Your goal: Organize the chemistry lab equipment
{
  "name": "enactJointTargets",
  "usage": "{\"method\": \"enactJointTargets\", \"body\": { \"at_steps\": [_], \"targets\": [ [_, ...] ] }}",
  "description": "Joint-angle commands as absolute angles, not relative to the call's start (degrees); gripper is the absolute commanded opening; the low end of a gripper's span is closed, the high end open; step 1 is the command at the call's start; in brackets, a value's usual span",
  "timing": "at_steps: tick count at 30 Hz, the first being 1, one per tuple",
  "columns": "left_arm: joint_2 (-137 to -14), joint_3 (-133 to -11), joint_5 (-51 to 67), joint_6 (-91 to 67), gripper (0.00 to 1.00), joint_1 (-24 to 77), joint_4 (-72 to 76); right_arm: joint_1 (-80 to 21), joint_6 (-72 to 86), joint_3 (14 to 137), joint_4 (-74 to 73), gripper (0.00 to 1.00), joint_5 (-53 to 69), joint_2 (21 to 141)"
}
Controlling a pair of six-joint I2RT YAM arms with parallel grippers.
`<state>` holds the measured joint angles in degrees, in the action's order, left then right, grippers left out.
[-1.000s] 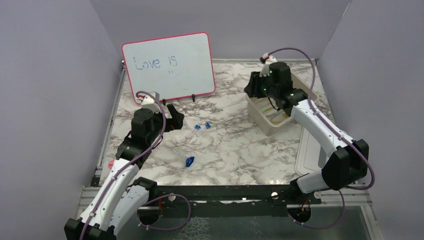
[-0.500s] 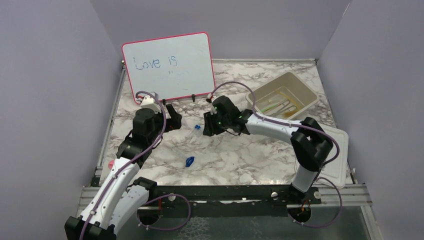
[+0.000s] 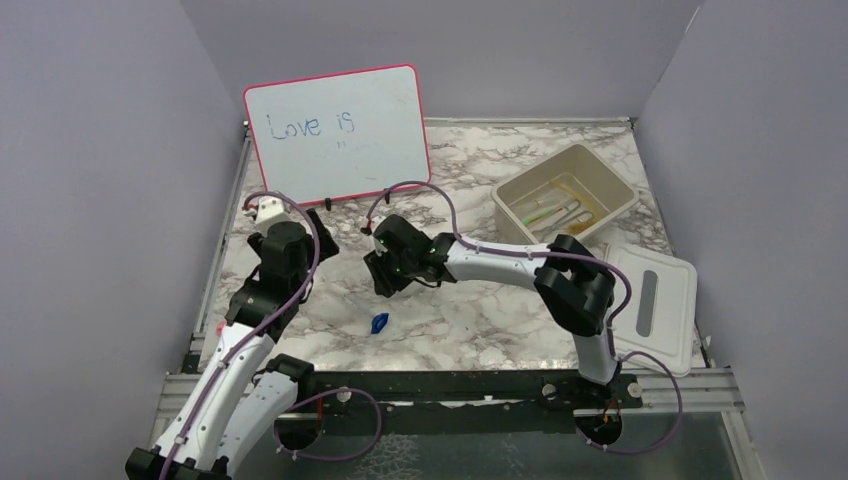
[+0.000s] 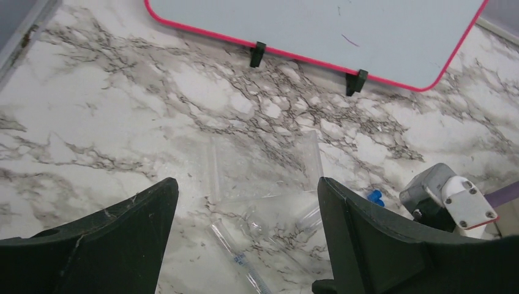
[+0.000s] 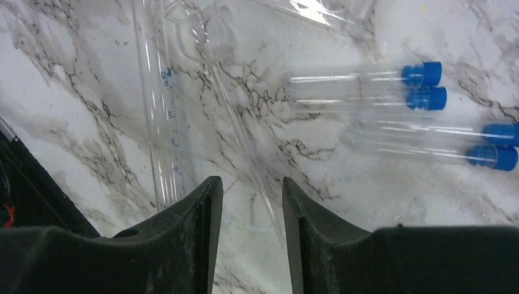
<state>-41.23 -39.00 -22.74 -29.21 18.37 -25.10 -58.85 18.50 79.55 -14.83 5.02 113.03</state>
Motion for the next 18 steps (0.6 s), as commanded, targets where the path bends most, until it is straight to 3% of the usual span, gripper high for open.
{"method": "enactJointTargets", "body": {
  "at_steps": [1,6,18],
  "targets": [
    [-37.4,-40.9,-31.8,-31.9,0.85,18.0,-27.1,-60.4,13.1,84.8,-18.5,0.42,1.5,117.3],
    [-35.6,-40.7,-33.1,-32.3,0.83,18.0,-27.4,-61.8,10.4,90.8,-22.6,0.36,-2.1,122.0],
    [-34.1,-40.9,-35.8,-33.5,0.83,17.9,-28.5,-63.5,7.2,98.0,-25.6,0.35,-3.0,128.2]
  ]
}}
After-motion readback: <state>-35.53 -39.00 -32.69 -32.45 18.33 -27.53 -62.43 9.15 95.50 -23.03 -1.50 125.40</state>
